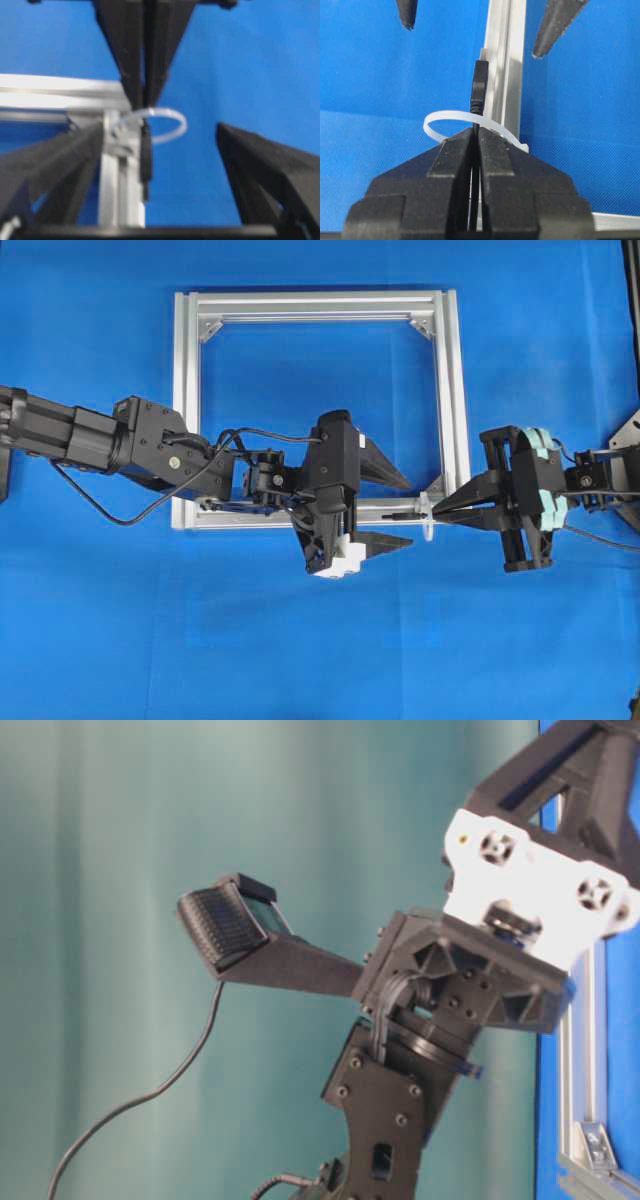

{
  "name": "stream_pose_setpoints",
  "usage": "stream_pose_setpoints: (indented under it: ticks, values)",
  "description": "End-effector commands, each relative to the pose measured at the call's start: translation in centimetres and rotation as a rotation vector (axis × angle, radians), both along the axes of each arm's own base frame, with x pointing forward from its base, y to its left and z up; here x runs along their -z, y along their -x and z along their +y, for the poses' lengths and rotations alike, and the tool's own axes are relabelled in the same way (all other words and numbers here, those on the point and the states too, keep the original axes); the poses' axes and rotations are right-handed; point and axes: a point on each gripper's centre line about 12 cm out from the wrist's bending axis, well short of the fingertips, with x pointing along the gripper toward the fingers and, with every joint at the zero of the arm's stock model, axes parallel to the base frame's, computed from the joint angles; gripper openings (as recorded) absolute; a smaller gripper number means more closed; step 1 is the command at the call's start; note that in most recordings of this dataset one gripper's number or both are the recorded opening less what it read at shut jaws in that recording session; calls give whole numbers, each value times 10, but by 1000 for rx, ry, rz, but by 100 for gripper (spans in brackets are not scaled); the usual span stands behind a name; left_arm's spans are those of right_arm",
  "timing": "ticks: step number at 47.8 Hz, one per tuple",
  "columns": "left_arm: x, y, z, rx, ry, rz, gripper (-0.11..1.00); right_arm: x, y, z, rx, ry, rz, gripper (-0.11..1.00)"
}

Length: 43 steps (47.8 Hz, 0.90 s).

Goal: Insert the wire through the string loop located on the right side.
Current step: 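Move the left gripper to the plug emerging from the loop, then close the left gripper on the USB plug beyond the loop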

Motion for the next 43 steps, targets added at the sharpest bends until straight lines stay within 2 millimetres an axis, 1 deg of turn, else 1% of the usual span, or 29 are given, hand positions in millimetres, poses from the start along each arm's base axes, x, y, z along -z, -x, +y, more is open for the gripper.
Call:
stream_pose_setpoints:
  ticks: [1, 6, 10, 16, 20, 43]
  values:
    - [-16, -5, 0, 1, 1, -42, 89, -7, -6, 1, 2, -4, -30, -3]
    - [-14, -5, 0, 1, 0, -37, 87, -7, -6, 1, 2, -4, -32, -3]
    - [-6, -6, 0, -1, 1, -23, 87, -7, -6, 1, 3, -5, -32, -3]
    - [15, -10, 0, 0, -4, 12, 87, -7, -6, 1, 1, -3, -32, -3]
    - [22, -11, -1, -2, -3, 26, 87, -7, -6, 1, 2, -4, -32, -3]
    - [24, -12, -1, -2, -3, 26, 87, -7, -5, 1, 3, -5, -29, -3]
